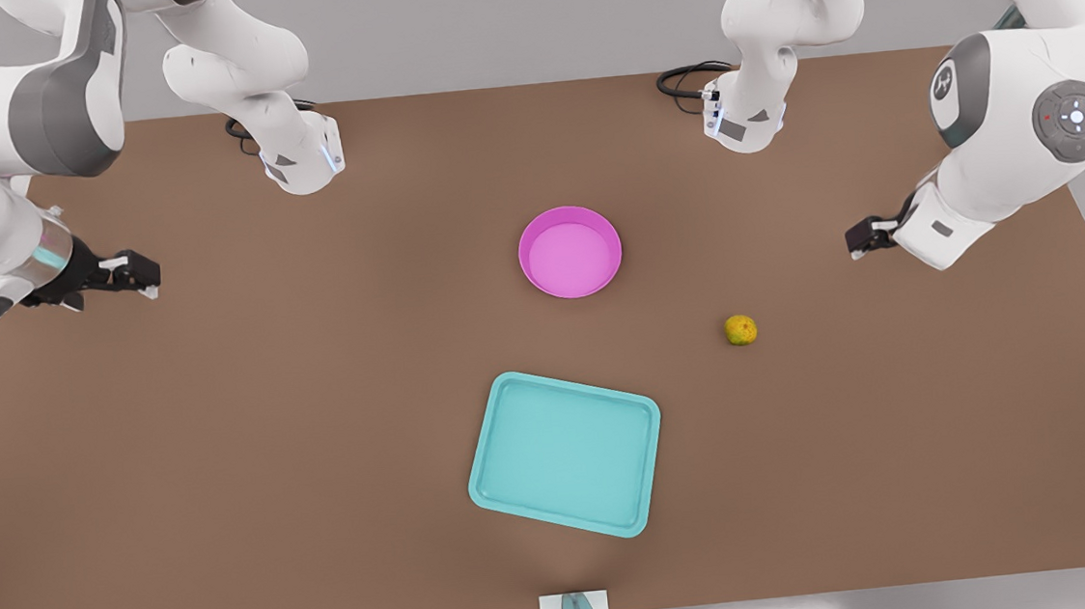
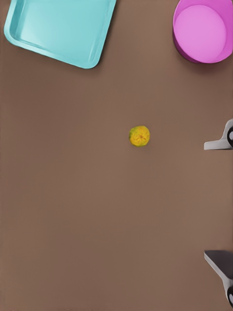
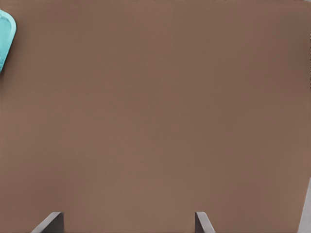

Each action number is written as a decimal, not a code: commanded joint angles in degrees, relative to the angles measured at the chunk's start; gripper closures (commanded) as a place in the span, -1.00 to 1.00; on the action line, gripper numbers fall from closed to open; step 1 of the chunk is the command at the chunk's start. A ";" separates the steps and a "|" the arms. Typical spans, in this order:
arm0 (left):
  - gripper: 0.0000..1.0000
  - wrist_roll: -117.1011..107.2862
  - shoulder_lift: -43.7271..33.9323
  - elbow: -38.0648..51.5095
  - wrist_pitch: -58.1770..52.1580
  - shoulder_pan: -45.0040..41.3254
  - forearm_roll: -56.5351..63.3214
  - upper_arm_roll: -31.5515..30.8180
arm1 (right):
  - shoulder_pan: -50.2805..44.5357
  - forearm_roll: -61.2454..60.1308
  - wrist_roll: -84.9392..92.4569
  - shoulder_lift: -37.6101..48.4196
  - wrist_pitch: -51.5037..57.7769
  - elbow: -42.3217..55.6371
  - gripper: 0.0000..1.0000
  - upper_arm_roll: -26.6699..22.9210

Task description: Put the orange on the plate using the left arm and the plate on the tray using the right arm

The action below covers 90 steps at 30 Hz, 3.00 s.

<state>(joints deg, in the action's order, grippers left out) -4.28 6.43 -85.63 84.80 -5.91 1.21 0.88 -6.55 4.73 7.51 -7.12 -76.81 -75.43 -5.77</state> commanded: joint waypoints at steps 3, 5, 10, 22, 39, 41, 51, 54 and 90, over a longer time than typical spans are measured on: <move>-1.00 -4.06 0.86 -0.06 2.48 -0.24 0.02 0.00 | -0.04 0.11 3.39 -0.17 -3.17 0.02 -1.00 -0.03; -1.00 -3.89 8.76 -0.68 3.18 -2.44 -0.68 -0.09 | -0.04 0.11 3.39 -0.17 -3.17 0.10 -1.00 -0.03; -1.00 -3.62 18.27 -17.63 31.64 -4.02 -0.77 -0.88 | -0.04 0.11 3.39 -0.44 -3.17 0.11 -1.00 -0.03; -1.00 -3.98 18.62 -28.71 45.98 -7.01 -0.86 -0.88 | -0.13 -0.07 3.39 -0.88 -3.17 0.10 -1.00 -0.03; -0.81 -3.98 24.42 -28.80 45.19 -7.01 -0.86 -0.88 | -0.13 -0.07 3.48 -1.58 -3.44 0.02 -1.00 -0.03; -0.42 -3.98 24.59 -28.80 45.19 -7.01 -0.86 -0.88 | -0.13 -0.07 3.48 -1.58 -3.52 0.02 -1.00 -0.12; -0.34 -5.56 24.86 -28.71 45.19 -7.10 -0.86 -0.88 | -0.04 -0.24 3.92 -1.93 -3.52 0.02 -1.00 -0.38; -0.26 -6.52 23.28 -28.71 42.48 -7.54 -0.86 -0.88 | -0.04 -0.42 3.92 -2.02 -3.52 0.02 -1.00 -0.56; -1.00 -10.22 8.33 11.98 -4.73 -1.48 -2.18 -4.22 | -29.22 -22.74 -8.73 -7.99 -40.78 -32.06 -1.00 1.73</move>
<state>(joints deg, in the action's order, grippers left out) -24.48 14.34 -73.82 80.24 -7.55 -2.36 -3.09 -35.27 -16.73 8.92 -14.72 -103.02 -107.16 -4.11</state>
